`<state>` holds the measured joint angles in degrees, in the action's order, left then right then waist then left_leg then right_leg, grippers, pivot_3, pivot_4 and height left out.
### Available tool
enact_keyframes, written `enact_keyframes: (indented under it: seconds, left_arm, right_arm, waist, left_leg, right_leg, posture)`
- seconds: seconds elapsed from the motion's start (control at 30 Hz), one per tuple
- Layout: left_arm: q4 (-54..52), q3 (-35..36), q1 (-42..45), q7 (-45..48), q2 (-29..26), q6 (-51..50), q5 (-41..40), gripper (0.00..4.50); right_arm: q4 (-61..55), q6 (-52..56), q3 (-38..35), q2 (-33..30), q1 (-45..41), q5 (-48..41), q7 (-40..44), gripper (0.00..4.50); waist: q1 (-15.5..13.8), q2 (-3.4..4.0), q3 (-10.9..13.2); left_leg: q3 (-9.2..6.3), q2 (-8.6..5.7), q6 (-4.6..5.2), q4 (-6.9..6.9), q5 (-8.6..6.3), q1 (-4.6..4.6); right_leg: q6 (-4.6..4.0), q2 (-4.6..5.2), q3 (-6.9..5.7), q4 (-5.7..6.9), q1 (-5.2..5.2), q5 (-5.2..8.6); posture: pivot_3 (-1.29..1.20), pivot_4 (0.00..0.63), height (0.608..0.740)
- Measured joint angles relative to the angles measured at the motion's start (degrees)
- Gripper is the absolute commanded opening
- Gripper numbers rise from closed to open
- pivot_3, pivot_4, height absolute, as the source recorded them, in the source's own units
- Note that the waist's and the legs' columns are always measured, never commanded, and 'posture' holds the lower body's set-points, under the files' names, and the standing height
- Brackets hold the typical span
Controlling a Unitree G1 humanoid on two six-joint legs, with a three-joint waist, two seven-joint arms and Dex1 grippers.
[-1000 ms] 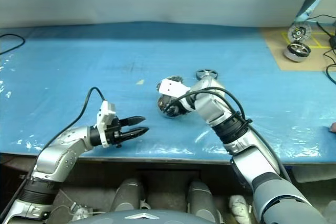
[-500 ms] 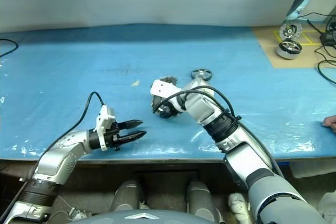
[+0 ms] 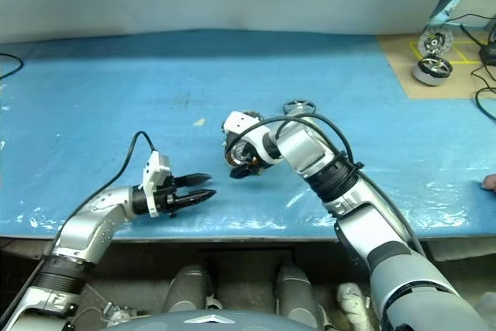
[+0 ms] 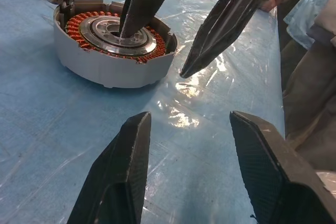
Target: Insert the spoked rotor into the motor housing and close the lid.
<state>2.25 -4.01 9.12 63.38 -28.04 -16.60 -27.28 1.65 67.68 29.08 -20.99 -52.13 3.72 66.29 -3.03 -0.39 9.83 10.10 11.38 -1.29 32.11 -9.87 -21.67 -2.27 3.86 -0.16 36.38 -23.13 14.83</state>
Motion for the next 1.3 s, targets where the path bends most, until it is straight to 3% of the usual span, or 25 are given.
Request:
enact_keyframes:
  seconds: [0.2, 0.3, 0.4, 0.53, 0.67, 0.93, 1.3]
  left_arm:
    - [-0.1, 0.0, 0.1, 0.1, 0.0, -0.2, -0.1, 2.50]
    - [-0.5, 0.4, -0.2, 0.0, 0.0, -0.5, -0.6, 2.50]
    - [-0.5, 1.6, -0.4, 0.0, -0.2, -1.2, -0.8, 2.50]
    - [-0.5, 1.7, -0.3, 0.1, -0.1, -1.4, -0.7, 2.50]
    - [-0.3, 1.7, -0.1, 0.5, -0.2, -1.3, -0.6, 2.50]
    - [0.7, 1.7, 1.7, 2.3, -0.9, -1.1, -0.4, 2.50]
    - [0.2, 1.4, 1.9, 1.4, -0.6, -1.4, -0.3, 2.50]
  right_arm:
    - [-5.1, 2.9, -5.4, -5.6, 0.4, -5.3, -2.2, 3.64]
    - [-11.7, -1.7, -8.1, -12.1, 6.5, -6.8, -3.1, 3.64]
    - [-9.4, -8.6, -14.1, -13.2, 13.2, -7.3, -8.3, 3.64]
    - [1.2, -21.2, -23.6, -7.8, 14.4, -6.7, -21.4, 3.64]
    - [9.9, -29.2, -26.8, -3.2, 13.9, -6.7, -28.4, 3.64]
    - [23.4, -42.3, -26.0, 6.1, 8.5, -6.6, -33.4, 3.64]
    - [51.8, -59.5, -24.4, 10.8, 0.6, -2.7, -37.6, 3.64]
  waist:
    - [-0.4, 0.00, 0.0]
    - [-1.3, -0.02, 0.0]
    - [-1.6, -0.02, 0.0]
    - [-0.8, -0.01, 0.1]
    - [-0.8, 0.00, 0.1]
    - [-0.8, 0.02, 0.1]
    - [-0.8, 0.03, 0.1]
  left_leg:
    - [0.00, 0.01, -0.03, 0.01, -0.02, 0.00]
    - [0.00, 0.01, -0.07, 0.00, -0.04, 0.01]
    - [0.02, -0.02, -0.06, 0.03, -0.04, 0.01]
    - [0.06, -0.02, -0.06, 0.15, -0.03, 0.10]
    - [0.07, 0.04, -0.06, 0.12, -0.03, 0.09]
    - [0.06, 0.18, -0.08, 0.13, -0.04, -0.10]
    - [0.09, 0.21, -0.09, 0.16, -0.05, -0.18]
  right_leg:
    - [0.00, 0.00, -0.01, 0.00, 0.00, 0.00]
    - [0.02, -0.01, -0.02, -0.08, 0.06, 0.00]
    - [0.02, 0.00, 0.02, -0.10, 0.04, -0.01]
    - [0.00, -0.03, 0.14, 0.10, -0.01, -0.01]
    - [-0.01, -0.15, 0.14, 0.09, -0.02, 0.00]
    - [-0.03, -0.35, 0.12, 0.08, -0.15, 0.00]
    - [-0.04, -0.36, 0.07, 0.09, -0.15, 0.00]
  posture:
    - [0.00, 0.150, 0.740]
    - [0.00, 0.150, 0.740]
    - [0.00, 0.150, 0.740]
    - [0.00, 0.150, 0.740]
    - [0.00, 0.150, 0.740]
    - [0.00, 0.150, 0.740]
    - [0.00, 0.150, 0.740]
